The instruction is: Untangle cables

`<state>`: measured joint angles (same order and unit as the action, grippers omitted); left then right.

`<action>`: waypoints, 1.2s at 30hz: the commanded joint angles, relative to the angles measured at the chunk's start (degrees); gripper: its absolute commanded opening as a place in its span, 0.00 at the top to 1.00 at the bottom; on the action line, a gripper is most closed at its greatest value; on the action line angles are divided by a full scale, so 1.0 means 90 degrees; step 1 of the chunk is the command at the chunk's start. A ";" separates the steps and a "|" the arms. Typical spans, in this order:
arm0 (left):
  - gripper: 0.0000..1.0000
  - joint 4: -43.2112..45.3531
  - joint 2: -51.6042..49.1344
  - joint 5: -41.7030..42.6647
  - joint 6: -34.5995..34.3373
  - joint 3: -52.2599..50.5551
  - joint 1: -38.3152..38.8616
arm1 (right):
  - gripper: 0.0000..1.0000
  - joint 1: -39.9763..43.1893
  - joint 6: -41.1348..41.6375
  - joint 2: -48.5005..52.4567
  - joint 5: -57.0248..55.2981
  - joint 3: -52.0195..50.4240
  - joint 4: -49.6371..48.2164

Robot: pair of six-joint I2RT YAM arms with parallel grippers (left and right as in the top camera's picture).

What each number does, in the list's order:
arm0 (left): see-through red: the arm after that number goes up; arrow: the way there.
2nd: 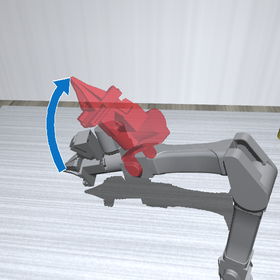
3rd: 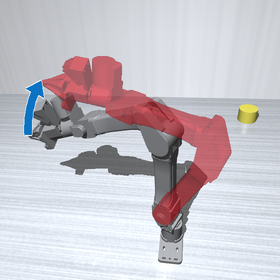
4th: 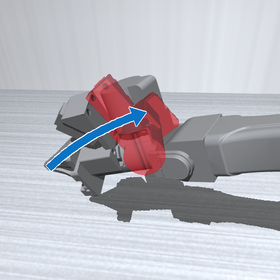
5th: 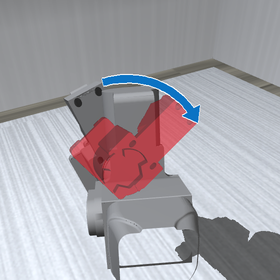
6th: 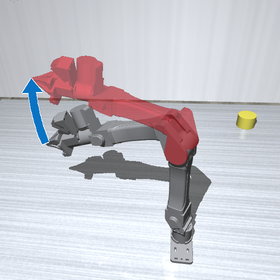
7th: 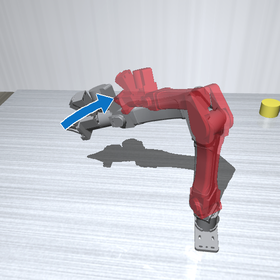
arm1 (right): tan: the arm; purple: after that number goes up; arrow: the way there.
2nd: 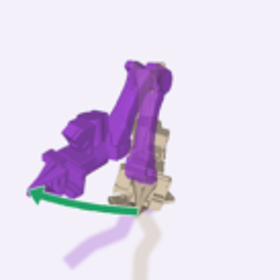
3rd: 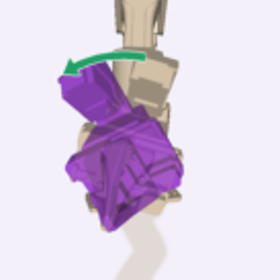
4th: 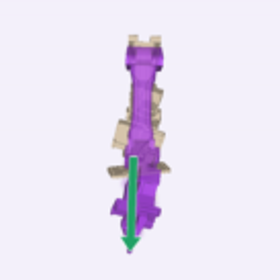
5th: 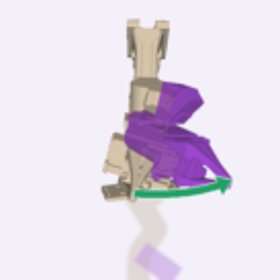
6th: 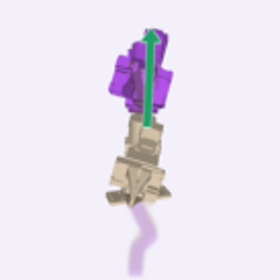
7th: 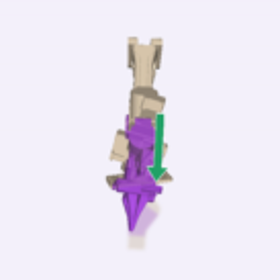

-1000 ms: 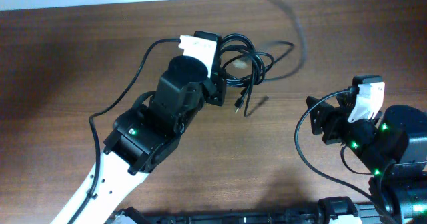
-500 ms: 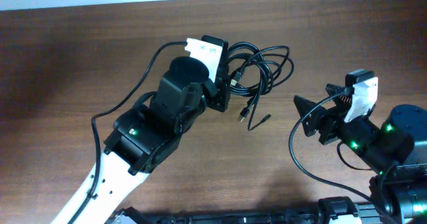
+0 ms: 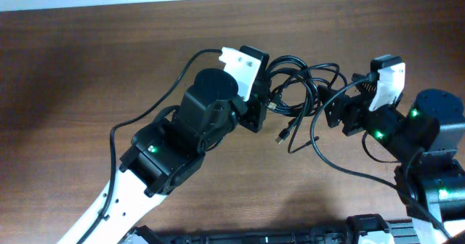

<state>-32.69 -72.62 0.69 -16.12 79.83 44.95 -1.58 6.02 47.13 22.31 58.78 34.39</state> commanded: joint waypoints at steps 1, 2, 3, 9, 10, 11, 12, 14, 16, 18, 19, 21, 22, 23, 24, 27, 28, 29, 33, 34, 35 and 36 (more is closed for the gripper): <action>1.00 0.0032 0.0148 0.0075 -0.0109 0.0146 0.0051 | 0.19 0.0012 -0.0024 0.0104 -0.0520 0.0102 -0.0182; 1.00 -0.0015 0.0148 0.0073 -0.0107 0.0146 0.0073 | 0.19 0.0015 -0.0024 0.0134 -0.0559 0.0102 -0.0323; 1.00 -0.0075 0.0148 0.0073 -0.0107 0.0146 0.0112 | 0.19 0.0012 -0.0024 0.0138 -0.0561 0.0102 -0.0549; 1.00 -0.0114 0.0148 0.0238 0.0333 0.0146 0.0641 | 0.19 0.0012 -0.0024 0.0182 -0.1071 0.0102 -0.1137; 1.00 -0.0112 0.0148 0.0238 0.0410 0.0146 0.0748 | 0.19 0.0012 -0.0024 0.0238 -0.1178 0.0102 -0.1132; 1.00 -0.0112 0.0148 0.0238 0.0554 0.0146 0.0814 | 0.20 0.0012 -0.0024 0.0274 -0.1248 0.0102 -0.1132; 1.00 -0.0114 0.0148 0.0236 0.0641 0.0146 0.0850 | 0.20 0.0012 -0.0024 0.0321 -0.1382 0.0102 -0.1127; 1.00 -0.0112 0.0151 0.0233 0.0641 0.0146 0.0852 | 0.23 0.0012 -0.0022 0.0359 -0.1566 0.0102 -0.1061; 1.00 -0.0112 0.0151 0.0231 0.0644 0.0146 0.0852 | 0.24 0.0015 -0.0024 0.0401 -0.1736 0.0102 -0.0908; 1.00 -0.0129 0.0160 0.0238 0.0787 0.0146 0.0852 | 0.24 0.0019 -0.0024 0.0461 -0.1853 0.0102 -0.0799; 1.00 -0.0168 0.0202 0.0228 0.0809 0.0146 0.0852 | 0.25 0.0017 -0.0022 0.0491 -0.2047 0.0102 -0.0668; 1.00 -0.0187 0.0279 0.0078 0.0809 0.0146 0.0852 | 0.25 0.0019 -0.0022 0.0495 -0.2283 0.0102 -0.0457; 1.00 -0.0187 0.0330 -0.0034 0.0806 0.0146 0.0852 | 0.26 0.0019 -0.0022 0.0495 -0.2390 0.0102 -0.0338; 1.00 -0.0187 0.0386 -0.0245 0.0806 0.0146 0.0852 | 0.26 0.0019 -0.0022 0.0495 -0.2511 0.0102 -0.0187; 1.00 -0.0187 0.0440 -0.0454 0.0806 0.0146 0.0852 | 0.26 0.0019 -0.0022 0.0495 -0.2572 0.0102 -0.0061; 1.00 -0.0262 0.0670 -0.1338 0.0804 0.0146 0.0852 | 0.27 0.0019 -0.0022 0.0495 -0.2584 0.0102 0.0240; 1.00 -0.0284 0.0699 -0.1450 0.0801 0.0146 0.0852 | 0.27 0.0019 -0.0022 0.0495 -0.2584 0.0102 0.0279; 1.00 -0.0308 0.0736 -0.1637 0.0799 0.0146 0.0852 | 0.28 0.0019 -0.0019 0.0495 -0.2582 0.0102 0.0313; 1.00 -0.0328 0.0860 -0.2191 0.0721 0.0146 0.0852 | 0.26 0.0017 -0.0019 0.0493 -0.2555 0.0102 0.0425; 1.00 -0.0328 0.0860 -0.2319 0.0702 0.0146 0.0852 | 0.22 0.0017 -0.0017 0.0486 -0.2548 0.0102 0.0444; 1.00 -0.0333 0.0857 -0.2397 0.0702 0.0146 0.0852 | 0.18 0.0017 -0.0019 0.0459 -0.2460 0.0102 0.0481; 1.00 -0.0335 0.0857 -0.2399 0.0702 0.0146 0.0852 | 0.15 0.0017 -0.0022 0.0418 -0.2358 0.0102 0.0503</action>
<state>-36.25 -66.94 -16.47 -9.43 79.83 52.60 -1.58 5.89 51.59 1.32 58.83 38.54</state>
